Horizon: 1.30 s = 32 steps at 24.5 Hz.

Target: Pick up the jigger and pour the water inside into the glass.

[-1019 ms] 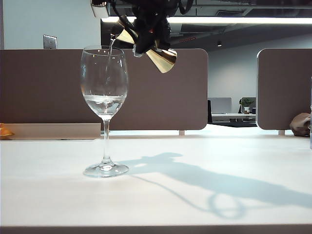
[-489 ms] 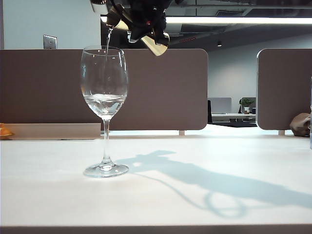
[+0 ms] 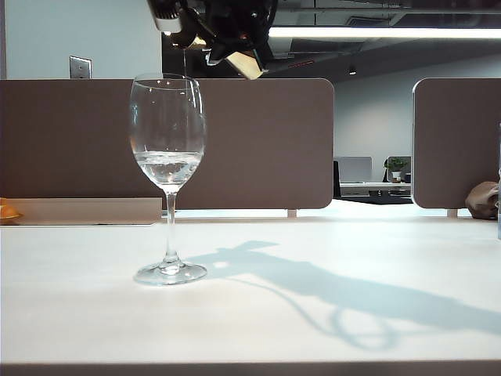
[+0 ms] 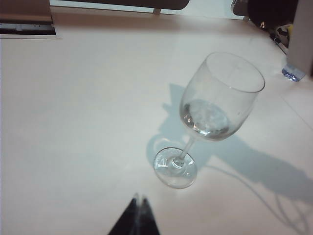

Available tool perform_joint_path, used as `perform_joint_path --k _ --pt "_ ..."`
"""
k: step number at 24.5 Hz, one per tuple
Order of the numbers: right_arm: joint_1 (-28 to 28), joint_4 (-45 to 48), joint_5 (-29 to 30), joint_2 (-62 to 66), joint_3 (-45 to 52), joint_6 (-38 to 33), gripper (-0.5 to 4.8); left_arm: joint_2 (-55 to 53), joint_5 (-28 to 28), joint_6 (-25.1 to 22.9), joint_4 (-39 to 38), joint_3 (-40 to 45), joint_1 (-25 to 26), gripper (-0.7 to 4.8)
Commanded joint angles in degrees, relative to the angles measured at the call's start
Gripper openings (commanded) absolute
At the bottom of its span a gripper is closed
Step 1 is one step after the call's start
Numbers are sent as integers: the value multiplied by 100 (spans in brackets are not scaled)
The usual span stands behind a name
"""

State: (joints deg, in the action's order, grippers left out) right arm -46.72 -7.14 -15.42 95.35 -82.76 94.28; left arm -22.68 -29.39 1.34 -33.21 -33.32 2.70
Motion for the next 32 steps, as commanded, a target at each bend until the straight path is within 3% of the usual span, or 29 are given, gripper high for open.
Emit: perform_joint_path --k 1,6,14,22,26,29,32 --pt "-15 197 -7 -33 -46 74 -1 -4 -24 15 72 -13 4 -6" --pt "-17 273 13 -35 -46 -472 -1 -4 -24 15 72 -13 4 -6" --pt "37 481 -103 -153 -44 -3744 -1 -4 -24 17 72 -13 4 -6" --pt "262 219 -409 -544 70 -5871 -1 -4 -24 15 74 -13 4 -5" --pt "385 481 -385 -1266 1016 -6784 -1 -4 -24 15 72 -13 7 -6" --pt "570 656 -160 -2124 2192 -7947 -1 -4 -22 15 72 -13 9 -6" --pt "684 1010 122 -2566 2927 -8391 -1 -4 -24 15 72 -13 7 -5"
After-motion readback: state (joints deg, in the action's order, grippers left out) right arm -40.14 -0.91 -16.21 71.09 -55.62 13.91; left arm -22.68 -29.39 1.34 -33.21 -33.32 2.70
